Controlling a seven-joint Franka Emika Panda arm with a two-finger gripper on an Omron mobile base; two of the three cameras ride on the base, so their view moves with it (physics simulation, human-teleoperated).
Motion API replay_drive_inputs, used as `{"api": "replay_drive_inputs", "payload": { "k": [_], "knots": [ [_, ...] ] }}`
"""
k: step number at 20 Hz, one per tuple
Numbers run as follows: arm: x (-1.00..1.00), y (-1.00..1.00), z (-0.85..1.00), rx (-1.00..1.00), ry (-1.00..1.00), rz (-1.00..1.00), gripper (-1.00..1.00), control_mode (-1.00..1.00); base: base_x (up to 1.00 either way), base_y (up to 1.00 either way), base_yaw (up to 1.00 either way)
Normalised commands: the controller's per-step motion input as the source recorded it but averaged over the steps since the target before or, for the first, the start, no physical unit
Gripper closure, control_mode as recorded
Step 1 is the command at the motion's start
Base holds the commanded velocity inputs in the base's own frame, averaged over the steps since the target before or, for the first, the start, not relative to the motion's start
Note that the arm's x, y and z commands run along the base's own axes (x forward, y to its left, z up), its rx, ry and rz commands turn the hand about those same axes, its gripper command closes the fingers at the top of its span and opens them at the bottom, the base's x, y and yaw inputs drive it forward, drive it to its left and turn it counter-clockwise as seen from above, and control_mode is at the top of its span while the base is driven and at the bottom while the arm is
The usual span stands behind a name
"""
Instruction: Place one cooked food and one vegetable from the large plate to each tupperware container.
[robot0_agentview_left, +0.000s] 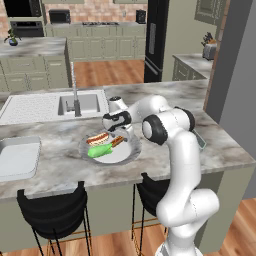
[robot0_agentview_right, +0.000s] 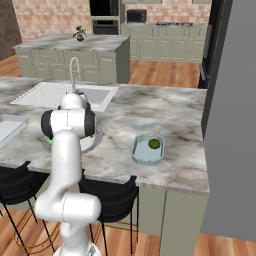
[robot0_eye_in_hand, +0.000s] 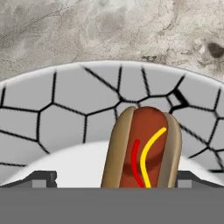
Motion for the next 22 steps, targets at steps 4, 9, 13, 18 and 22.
{"api": "replay_drive_inputs", "payload": {
  "k": [4,9,13,18,22],
  "knots": [
    [0.00,0.04,-0.26,0.00,0.03,0.00,1.00,-1.00,0.00,0.00,0.00],
    [-0.19,0.06,-0.25,0.01,0.00,0.00,1.00,-1.00,0.00,0.00,0.00],
    [-0.10,0.00,-0.04,0.00,0.03,0.00,1.00,-1.00,0.00,0.00,0.00],
    [-0.35,-0.18,0.41,0.01,-0.07,0.00,1.00,-1.00,0.00,0.00,0.00],
    [-0.24,-0.73,0.84,0.01,-0.05,0.04,1.00,-1.00,0.00,0.00,0.00]
  ]
}}
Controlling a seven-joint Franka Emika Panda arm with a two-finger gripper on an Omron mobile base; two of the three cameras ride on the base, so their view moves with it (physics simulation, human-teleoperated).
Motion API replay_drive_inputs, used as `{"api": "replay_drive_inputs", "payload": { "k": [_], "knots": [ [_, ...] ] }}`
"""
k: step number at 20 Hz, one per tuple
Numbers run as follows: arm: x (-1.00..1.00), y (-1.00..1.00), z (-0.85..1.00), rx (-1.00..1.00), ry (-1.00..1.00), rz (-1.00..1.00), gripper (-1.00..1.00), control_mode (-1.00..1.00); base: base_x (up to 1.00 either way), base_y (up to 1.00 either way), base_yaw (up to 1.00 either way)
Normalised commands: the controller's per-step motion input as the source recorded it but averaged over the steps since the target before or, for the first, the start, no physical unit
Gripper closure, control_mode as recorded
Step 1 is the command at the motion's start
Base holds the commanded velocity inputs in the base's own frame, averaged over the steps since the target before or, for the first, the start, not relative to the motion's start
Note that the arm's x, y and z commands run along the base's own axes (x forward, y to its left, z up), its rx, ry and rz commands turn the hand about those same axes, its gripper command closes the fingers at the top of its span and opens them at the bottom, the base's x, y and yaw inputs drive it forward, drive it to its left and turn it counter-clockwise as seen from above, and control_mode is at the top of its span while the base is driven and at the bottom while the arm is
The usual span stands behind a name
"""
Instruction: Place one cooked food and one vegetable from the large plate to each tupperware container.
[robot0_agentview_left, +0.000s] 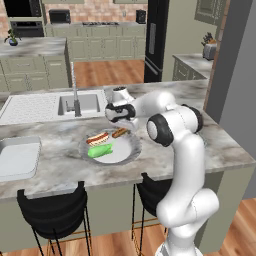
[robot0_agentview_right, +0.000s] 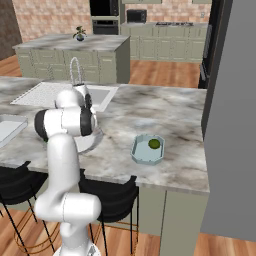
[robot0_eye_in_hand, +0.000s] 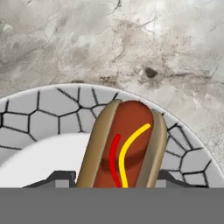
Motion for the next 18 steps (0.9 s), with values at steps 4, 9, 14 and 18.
{"api": "replay_drive_inputs", "payload": {
  "k": [4,9,14,18],
  "knots": [
    [-0.74,-0.99,0.28,0.03,-0.05,0.17,1.00,-1.00,0.00,0.00,0.00],
    [-0.94,-1.00,0.17,0.04,-0.05,0.27,1.00,-1.00,0.00,0.00,0.00],
    [-0.67,-0.88,0.39,0.01,0.01,0.41,1.00,-1.00,0.00,0.00,0.00],
    [-0.34,-0.92,0.23,0.00,0.00,0.51,1.00,-1.00,0.00,0.00,0.00]
  ]
}}
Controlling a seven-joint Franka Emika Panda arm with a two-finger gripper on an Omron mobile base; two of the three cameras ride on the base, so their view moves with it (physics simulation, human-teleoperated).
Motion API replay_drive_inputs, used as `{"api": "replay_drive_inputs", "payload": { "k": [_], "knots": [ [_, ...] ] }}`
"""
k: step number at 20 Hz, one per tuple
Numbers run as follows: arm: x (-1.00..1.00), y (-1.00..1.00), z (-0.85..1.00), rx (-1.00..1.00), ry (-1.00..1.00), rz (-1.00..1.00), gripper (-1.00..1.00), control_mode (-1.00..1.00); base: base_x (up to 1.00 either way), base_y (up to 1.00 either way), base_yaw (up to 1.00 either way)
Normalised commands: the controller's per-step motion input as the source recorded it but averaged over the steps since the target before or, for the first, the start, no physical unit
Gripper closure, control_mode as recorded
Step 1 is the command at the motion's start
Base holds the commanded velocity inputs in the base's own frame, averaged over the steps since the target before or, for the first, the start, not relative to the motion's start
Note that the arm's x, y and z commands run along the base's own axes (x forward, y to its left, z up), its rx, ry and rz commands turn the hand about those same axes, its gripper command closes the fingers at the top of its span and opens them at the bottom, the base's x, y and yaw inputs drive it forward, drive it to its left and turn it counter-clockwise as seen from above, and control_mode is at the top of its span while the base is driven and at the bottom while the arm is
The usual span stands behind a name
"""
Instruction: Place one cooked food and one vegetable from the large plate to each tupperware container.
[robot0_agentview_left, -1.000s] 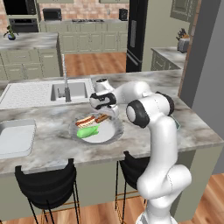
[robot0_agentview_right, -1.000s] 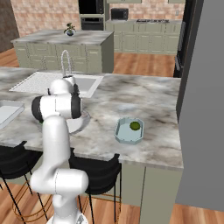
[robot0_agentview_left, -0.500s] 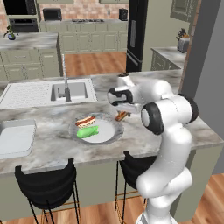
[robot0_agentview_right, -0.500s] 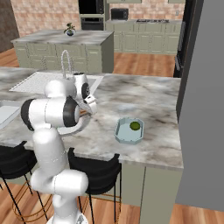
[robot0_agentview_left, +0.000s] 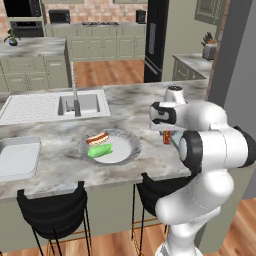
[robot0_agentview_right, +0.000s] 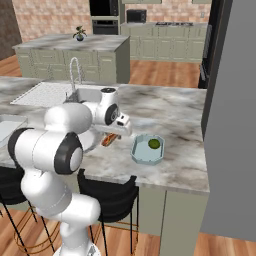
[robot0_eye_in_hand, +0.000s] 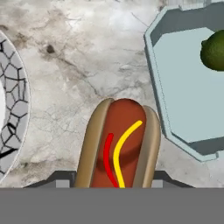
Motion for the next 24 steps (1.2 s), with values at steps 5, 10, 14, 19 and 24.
{"api": "replay_drive_inputs", "payload": {
  "k": [5,10,14,19,24],
  "knots": [
    [-0.01,-0.61,0.00,-0.01,0.04,0.47,1.00,-1.00,0.00,0.00,0.00],
    [0.11,-0.50,0.01,0.00,0.02,0.19,1.00,-1.00,0.00,0.00,0.00],
    [0.38,-0.35,0.03,0.00,0.09,0.00,1.00,-1.00,0.00,0.00,0.00],
    [0.32,-0.28,-0.05,0.00,0.06,0.00,1.00,-1.00,0.00,0.00,0.00],
    [0.08,-0.09,-0.26,0.00,0.01,0.00,1.00,-1.00,0.00,0.00,0.00]
  ]
}}
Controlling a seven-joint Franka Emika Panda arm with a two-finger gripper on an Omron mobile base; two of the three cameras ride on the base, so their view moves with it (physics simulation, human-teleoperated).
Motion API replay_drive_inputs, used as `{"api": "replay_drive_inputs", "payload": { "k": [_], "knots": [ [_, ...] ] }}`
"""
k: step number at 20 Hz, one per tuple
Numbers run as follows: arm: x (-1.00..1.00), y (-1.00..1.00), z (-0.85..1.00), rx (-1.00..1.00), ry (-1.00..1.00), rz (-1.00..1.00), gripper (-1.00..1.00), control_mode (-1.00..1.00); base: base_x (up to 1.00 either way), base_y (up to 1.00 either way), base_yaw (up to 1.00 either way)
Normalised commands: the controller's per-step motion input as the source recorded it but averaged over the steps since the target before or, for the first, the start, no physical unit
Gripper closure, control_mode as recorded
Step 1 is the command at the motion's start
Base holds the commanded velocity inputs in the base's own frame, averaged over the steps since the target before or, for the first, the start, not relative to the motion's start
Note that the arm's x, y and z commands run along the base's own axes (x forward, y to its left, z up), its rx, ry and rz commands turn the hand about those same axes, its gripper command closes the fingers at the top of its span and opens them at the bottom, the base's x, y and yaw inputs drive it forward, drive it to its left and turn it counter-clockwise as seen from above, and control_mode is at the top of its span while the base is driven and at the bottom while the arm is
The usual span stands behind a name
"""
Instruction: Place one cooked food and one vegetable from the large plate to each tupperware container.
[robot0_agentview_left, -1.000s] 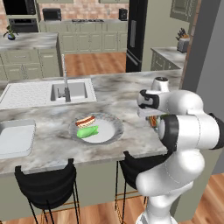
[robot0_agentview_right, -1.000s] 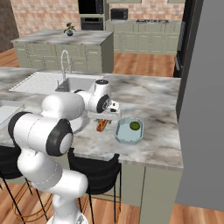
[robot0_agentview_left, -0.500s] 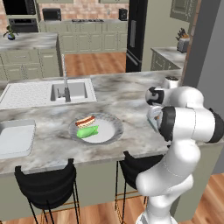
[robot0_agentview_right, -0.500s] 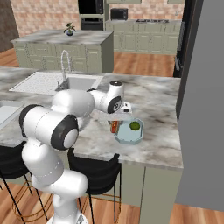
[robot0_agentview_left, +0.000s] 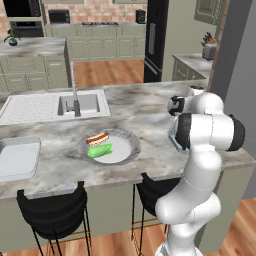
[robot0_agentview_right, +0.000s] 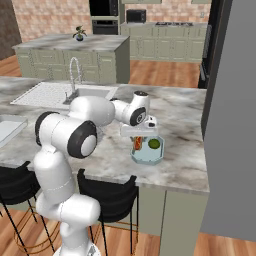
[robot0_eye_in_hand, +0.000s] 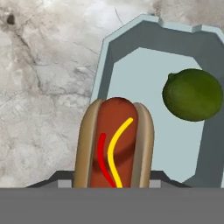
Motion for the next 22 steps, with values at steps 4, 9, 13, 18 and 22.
{"api": "replay_drive_inputs", "payload": {
  "k": [4,9,13,18,22],
  "knots": [
    [0.00,0.00,-0.35,0.00,0.00,0.00,1.00,-1.00,0.00,0.00,0.00],
    [0.10,0.00,-0.26,0.00,0.00,0.00,1.00,-1.00,0.00,0.00,0.00],
    [0.32,0.00,-0.17,0.00,0.00,0.00,1.00,-1.00,0.00,0.00,0.00],
    [0.33,0.00,-0.25,0.00,0.00,0.00,1.00,-1.00,0.00,0.00,0.00],
    [0.29,-0.02,-0.29,0.00,0.03,0.00,1.00,-1.00,0.00,0.00,0.00]
  ]
}}
